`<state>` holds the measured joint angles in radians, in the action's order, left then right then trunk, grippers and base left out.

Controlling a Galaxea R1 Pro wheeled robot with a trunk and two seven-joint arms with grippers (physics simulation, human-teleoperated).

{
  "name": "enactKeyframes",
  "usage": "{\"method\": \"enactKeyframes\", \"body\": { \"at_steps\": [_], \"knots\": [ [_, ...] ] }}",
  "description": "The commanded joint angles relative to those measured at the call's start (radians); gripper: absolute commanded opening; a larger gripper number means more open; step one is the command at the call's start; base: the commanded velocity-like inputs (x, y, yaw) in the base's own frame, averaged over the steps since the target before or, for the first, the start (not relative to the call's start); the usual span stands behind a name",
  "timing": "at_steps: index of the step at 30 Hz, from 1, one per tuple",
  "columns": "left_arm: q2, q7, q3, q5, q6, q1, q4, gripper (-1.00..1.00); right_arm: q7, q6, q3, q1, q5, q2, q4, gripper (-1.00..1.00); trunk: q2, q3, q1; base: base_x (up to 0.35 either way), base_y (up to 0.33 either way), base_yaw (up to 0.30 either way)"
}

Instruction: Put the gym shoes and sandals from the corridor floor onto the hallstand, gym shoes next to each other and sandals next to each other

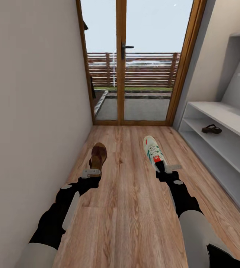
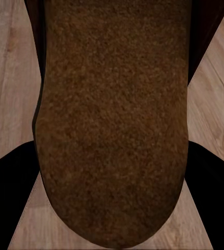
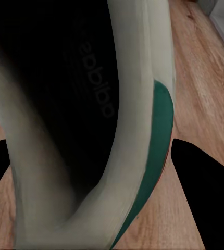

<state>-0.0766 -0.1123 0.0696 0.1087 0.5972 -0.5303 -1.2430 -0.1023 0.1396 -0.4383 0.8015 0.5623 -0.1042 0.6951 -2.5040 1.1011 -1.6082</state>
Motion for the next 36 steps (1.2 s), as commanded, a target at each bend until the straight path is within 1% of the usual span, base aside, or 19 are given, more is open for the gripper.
{"method": "enactKeyframes", "body": {
  "at_steps": [1, 12, 17, 36],
  "knots": [
    [0.000, 0.002, -0.001, 0.011, 0.006, 0.000, -0.001, -1.00, -0.010, 0.003, -0.007, 0.001, 0.010, -0.002, 0.003, -1.00, 0.000, 0.001, 0.000, 0.346, 0.000, 0.000],
    [0.000, 0.001, -0.001, 0.011, 0.006, 0.000, -0.001, -1.00, -0.010, 0.003, -0.007, 0.001, 0.010, -0.002, 0.003, -1.00, 0.000, 0.001, 0.000, 0.346, 0.000, -0.001],
    [0.000, 0.001, -0.001, 0.011, 0.006, 0.000, -0.001, -1.00, -0.010, 0.003, -0.007, 0.001, 0.010, -0.002, 0.003, -1.00, 0.000, 0.001, 0.000, 0.346, 0.000, -0.066],
    [0.000, 0.000, -0.001, 0.011, 0.006, 0.000, -0.001, -1.00, -0.010, 0.003, -0.007, 0.001, 0.010, -0.002, 0.003, -1.00, 0.000, 0.001, 0.000, 0.346, 0.000, -0.243]
  ]
}}
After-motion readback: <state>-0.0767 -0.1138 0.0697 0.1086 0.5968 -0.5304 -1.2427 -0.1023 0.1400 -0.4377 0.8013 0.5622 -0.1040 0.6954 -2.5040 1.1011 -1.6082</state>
